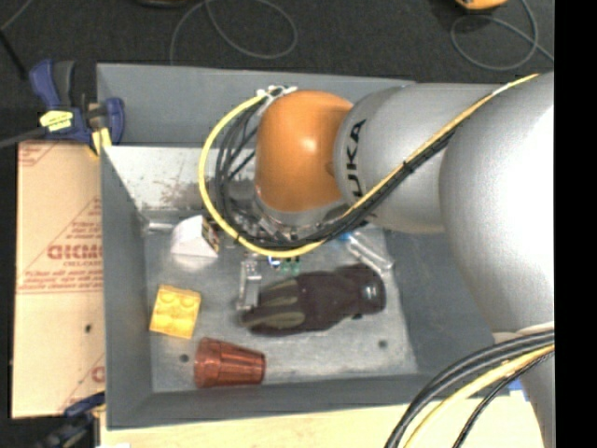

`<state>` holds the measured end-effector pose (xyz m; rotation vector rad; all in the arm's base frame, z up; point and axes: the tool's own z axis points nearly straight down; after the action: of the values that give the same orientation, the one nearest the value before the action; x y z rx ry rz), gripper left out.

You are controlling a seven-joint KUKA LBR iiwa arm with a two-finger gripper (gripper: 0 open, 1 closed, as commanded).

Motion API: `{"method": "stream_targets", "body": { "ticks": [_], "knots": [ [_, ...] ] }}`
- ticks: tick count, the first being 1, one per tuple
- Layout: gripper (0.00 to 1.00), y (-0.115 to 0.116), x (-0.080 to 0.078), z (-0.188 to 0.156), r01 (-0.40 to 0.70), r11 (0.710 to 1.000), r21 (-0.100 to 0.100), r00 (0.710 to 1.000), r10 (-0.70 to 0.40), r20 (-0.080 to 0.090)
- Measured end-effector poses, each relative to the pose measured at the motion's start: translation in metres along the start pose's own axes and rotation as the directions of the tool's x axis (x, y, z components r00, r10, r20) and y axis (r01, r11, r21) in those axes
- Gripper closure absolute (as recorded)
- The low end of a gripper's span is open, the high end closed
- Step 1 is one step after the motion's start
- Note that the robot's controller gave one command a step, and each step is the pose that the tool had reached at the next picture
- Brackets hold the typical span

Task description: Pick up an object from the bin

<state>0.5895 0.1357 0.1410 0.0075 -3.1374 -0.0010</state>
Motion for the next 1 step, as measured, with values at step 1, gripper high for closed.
{"method": "stream_targets", "body": {
  "ticks": [1],
  "knots": [
    [0.00, -0.0005, -0.0012, -0.0047, -0.002, 1.000, -0.001, 1.000, 0.002, 0.007]
  ]
}}
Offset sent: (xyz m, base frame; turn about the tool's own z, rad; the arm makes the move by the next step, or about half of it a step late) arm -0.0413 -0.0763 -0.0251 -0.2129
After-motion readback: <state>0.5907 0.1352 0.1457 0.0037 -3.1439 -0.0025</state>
